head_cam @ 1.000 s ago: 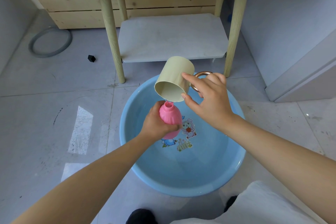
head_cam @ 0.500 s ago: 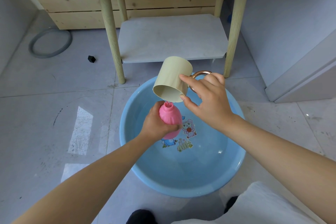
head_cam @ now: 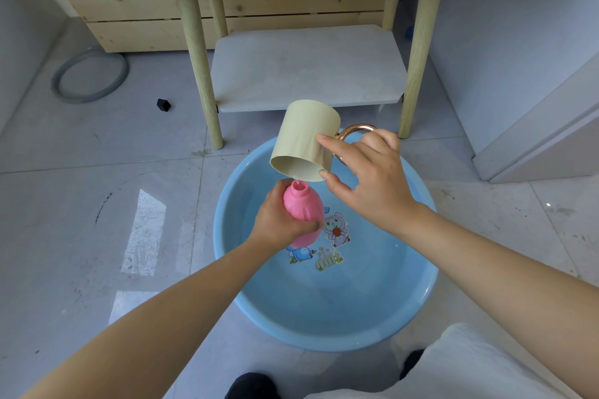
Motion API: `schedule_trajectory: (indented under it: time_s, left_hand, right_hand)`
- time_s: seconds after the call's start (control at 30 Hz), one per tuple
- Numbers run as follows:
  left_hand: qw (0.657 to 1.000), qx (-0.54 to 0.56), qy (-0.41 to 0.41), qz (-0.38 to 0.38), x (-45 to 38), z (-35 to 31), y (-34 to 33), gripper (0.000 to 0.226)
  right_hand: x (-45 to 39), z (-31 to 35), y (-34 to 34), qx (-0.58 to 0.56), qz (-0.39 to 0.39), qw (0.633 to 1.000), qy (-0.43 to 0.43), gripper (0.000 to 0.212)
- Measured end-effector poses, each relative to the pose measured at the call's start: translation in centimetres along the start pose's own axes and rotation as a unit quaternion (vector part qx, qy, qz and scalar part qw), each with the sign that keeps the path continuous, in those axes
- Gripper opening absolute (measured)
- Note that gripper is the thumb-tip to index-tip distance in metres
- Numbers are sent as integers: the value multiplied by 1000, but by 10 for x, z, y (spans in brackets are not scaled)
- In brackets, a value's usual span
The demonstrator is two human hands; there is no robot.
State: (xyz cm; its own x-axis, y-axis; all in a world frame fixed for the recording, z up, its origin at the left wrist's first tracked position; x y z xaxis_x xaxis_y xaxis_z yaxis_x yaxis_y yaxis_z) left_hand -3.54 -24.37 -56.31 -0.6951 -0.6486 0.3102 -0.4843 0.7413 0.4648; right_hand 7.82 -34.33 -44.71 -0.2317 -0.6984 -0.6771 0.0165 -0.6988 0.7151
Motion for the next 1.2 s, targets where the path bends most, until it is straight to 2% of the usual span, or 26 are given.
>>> schedule_trajectory:
  time_s: [0.6,0.67,0.8,0.9,1.0,1.2]
  left_hand:
    - [1000,20,-2,-11,-2,-2,6,79]
    - [1000,23,-2,-8,-2,-2,6,77]
    - [1000,27,8,-2,-1,-1,7,71]
    - [999,39,16,8,-2,2,8,70]
    - [998,49,23,15,-3,5,9,70]
    - [998,45,27,18,-3,9,10,72]
  right_hand:
    - [1,3,2,-12,0,1000,27,39]
    - [1,2,2,-26,2,1000,8,40]
    - [2,-18,1,-64,2,990,-122,41]
    - [13,-40,-10,-25,48,980,-189,42]
    - [35,-55,-24,25,129,969,-207,39]
    - [72,-62,-44,146,245,951,-122,50]
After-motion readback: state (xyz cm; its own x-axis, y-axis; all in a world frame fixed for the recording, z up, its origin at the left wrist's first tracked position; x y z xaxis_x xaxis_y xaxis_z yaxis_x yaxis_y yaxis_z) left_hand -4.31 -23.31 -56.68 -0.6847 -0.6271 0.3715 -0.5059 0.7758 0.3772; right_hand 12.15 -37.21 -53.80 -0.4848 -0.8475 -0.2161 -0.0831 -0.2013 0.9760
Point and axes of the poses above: each hand's wrist, its own x-axis away from the middle knuckle, its own y-axis out of the back of the hand, z = x × y, the point moved 6 cm from there along -x, towards the middle knuckle
